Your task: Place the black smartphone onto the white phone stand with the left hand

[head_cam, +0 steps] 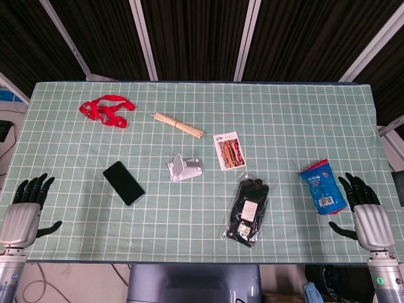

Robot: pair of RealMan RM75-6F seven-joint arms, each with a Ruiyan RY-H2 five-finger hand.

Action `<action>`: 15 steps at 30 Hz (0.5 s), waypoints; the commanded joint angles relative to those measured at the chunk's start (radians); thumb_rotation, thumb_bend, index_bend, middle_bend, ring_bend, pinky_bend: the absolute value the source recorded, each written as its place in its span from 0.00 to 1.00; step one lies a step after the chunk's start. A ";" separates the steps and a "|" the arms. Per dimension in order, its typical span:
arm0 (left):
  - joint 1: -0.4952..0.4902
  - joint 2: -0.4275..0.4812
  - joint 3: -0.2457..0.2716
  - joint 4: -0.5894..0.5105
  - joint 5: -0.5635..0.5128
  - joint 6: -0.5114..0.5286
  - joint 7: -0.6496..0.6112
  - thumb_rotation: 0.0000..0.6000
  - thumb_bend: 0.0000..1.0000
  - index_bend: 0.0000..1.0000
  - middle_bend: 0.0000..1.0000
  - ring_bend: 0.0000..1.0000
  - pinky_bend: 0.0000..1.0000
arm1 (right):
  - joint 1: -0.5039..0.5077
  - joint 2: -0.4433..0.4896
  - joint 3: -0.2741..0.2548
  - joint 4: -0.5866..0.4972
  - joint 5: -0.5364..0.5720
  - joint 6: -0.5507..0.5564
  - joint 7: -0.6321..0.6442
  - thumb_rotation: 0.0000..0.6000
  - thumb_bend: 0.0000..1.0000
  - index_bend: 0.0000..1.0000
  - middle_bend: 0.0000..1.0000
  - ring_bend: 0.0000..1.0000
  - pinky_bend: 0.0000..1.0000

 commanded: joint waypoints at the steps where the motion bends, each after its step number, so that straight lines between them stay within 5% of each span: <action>1: -0.001 0.000 0.000 0.001 0.000 -0.001 0.000 1.00 0.04 0.00 0.00 0.00 0.00 | 0.000 0.001 0.000 -0.002 0.002 -0.001 0.002 1.00 0.10 0.00 0.00 0.00 0.15; 15: -0.003 -0.003 0.002 -0.001 -0.001 -0.007 0.005 1.00 0.04 0.00 0.00 0.00 0.00 | 0.002 0.006 0.004 -0.010 0.021 -0.015 0.016 1.00 0.10 0.00 0.00 0.00 0.15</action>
